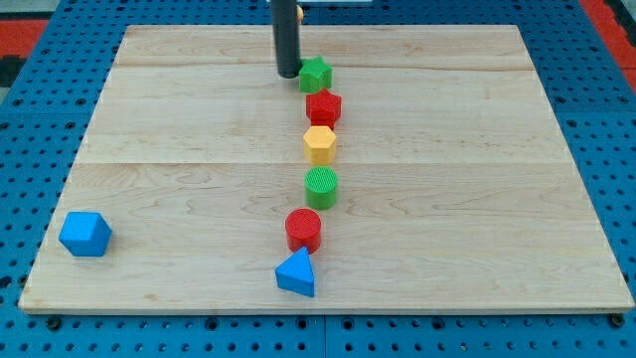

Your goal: Place blue cube to the top of green star

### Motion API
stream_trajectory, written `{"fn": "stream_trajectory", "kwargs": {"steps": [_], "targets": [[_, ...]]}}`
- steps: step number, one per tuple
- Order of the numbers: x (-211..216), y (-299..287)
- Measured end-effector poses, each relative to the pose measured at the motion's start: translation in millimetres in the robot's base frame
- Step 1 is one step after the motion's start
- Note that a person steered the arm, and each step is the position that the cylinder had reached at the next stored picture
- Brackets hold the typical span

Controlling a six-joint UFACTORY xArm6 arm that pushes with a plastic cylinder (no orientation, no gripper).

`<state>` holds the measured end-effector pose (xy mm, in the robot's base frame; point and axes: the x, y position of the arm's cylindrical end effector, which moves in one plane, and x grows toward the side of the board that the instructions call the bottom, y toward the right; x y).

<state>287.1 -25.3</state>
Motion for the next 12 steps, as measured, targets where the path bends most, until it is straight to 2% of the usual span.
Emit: {"fn": "stream_trajectory", "kwargs": {"steps": [1, 2, 4, 5, 6, 7, 8, 9, 10, 11, 12], "targets": [[0.0, -18.9], [16.5, -89.2], [223.1, -102.5], [298.8, -138.0], [302.9, -252.0], [265.4, -266.1], [258.7, -244.8], [284.2, -253.6], [283.9, -209.3], [256.6, -177.3], [207.0, -195.1]]}}
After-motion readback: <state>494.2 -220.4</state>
